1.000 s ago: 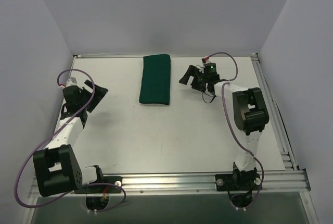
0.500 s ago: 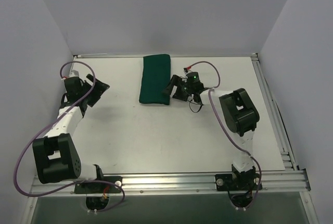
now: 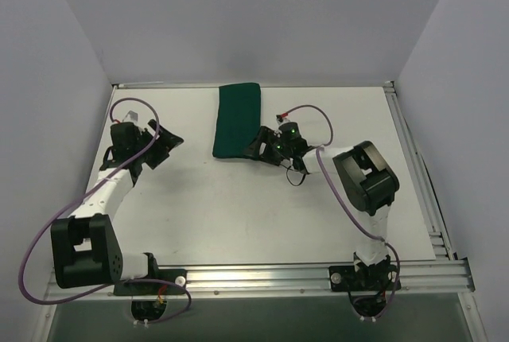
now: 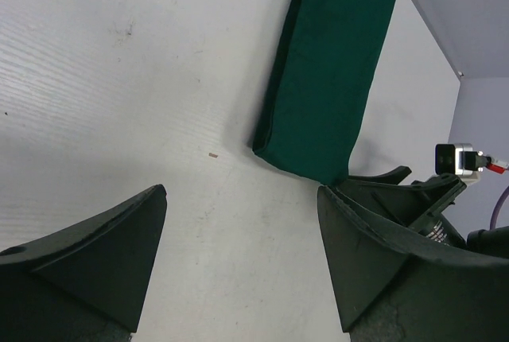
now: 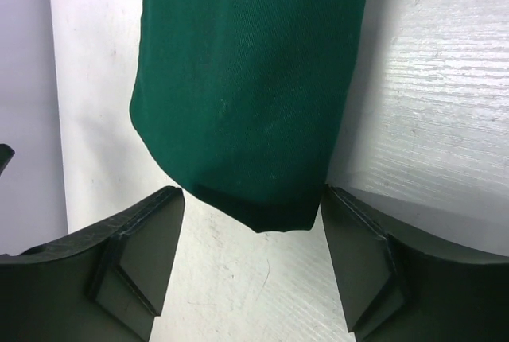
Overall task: Open and lay out the surgical kit
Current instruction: Open the surgical kit at the center of the board.
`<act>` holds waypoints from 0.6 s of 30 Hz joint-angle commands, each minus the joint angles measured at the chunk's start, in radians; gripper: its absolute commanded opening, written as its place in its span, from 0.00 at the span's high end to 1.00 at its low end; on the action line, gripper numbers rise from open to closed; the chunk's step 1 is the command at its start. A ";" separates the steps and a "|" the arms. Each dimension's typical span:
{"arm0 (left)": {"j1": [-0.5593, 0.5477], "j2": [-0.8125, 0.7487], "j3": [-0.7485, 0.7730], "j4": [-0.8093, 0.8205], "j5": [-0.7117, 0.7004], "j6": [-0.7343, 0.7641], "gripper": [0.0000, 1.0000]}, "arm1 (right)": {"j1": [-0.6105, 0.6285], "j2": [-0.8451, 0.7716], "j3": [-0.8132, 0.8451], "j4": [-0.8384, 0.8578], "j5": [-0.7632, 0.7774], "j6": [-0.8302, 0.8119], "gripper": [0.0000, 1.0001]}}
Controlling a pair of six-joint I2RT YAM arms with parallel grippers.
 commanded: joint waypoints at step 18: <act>-0.006 0.010 0.037 -0.023 0.093 0.063 0.26 | -0.022 -0.005 -0.032 -0.007 0.019 -0.003 0.68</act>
